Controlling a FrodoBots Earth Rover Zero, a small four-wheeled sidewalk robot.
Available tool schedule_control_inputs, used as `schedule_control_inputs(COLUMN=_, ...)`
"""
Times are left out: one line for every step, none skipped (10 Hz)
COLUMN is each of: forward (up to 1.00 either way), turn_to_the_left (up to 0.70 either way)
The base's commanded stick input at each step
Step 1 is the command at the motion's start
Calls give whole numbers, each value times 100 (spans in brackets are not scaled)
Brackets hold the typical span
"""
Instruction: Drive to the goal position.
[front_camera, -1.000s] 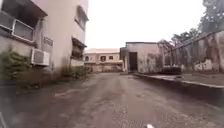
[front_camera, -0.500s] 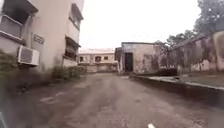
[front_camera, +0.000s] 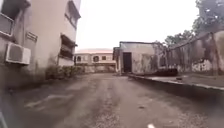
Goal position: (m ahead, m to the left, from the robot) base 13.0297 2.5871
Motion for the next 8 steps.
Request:
schedule_control_inputs(forward=70, turn_to_the_left=0)
schedule_control_inputs(forward=70, turn_to_the_left=0)
schedule_control_inputs(forward=70, turn_to_the_left=0)
schedule_control_inputs(forward=70, turn_to_the_left=2)
schedule_control_inputs(forward=70, turn_to_the_left=5)
schedule_control_inputs(forward=70, turn_to_the_left=8)
schedule_control_inputs(forward=70, turn_to_the_left=12)
schedule_control_inputs(forward=70, turn_to_the_left=15)
